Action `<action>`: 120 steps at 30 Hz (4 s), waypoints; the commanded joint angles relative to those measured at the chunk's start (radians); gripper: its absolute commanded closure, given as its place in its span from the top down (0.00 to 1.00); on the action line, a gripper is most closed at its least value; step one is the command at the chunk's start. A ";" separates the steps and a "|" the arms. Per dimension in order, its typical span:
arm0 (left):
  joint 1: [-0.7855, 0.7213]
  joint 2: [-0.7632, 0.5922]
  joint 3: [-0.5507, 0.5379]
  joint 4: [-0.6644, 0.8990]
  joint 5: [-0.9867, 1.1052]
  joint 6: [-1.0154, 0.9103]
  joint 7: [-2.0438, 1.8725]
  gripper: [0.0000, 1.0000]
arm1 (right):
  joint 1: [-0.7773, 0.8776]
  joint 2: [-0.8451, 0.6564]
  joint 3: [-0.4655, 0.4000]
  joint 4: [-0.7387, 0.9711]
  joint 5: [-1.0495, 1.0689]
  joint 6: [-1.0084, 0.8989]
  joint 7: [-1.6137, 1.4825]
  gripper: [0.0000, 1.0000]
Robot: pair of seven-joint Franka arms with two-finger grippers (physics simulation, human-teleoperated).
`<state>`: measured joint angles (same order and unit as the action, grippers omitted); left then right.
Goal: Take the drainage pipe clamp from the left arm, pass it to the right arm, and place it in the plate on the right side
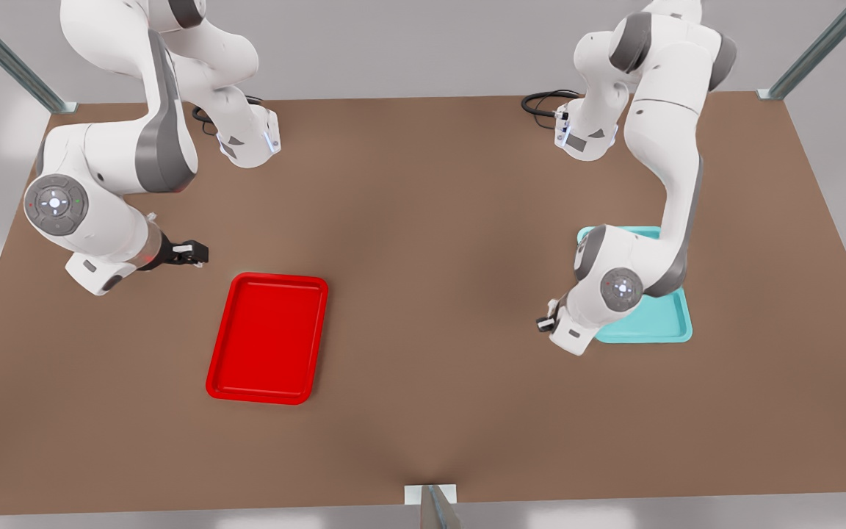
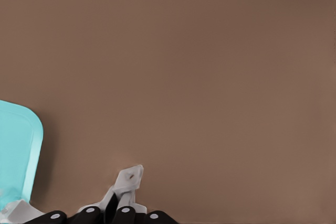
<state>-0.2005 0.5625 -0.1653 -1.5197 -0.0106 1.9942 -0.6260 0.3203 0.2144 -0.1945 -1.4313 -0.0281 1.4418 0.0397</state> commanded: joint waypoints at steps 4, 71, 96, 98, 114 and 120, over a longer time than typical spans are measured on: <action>-0.059 0.051 -0.033 0.131 -0.074 -0.163 -1.147 0.21 | 0.062 0.048 0.001 0.002 0.011 0.020 0.000 1.00; -0.258 0.198 -0.088 0.470 -0.061 -0.040 -1.637 1.00 | 0.556 0.451 0.007 -0.100 0.593 1.189 0.128 0.21; 0.346 -0.219 -0.168 0.311 0.057 -0.644 0.585 1.00 | -0.001 0.442 -0.023 -0.158 0.321 0.743 -0.626 0.21; 0.349 -0.220 -0.168 0.311 0.052 -0.649 0.583 1.00 | -0.012 0.444 -0.023 -0.169 0.312 0.677 -0.630 0.21; 0.369 -0.220 -0.163 0.312 0.051 -0.742 0.585 1.00 | -0.012 0.412 -0.023 -0.179 0.318 0.635 -0.593 1.00; 0.360 -0.220 -0.174 0.312 0.054 -0.749 0.582 1.00 | -0.009 -0.038 -0.034 -0.117 0.140 0.068 -0.185 1.00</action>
<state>0.1594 0.3434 -0.3378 -1.2077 0.0431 1.2618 -0.3157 0.3179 0.2305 -0.2253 -1.5464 0.1732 1.8056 -0.3267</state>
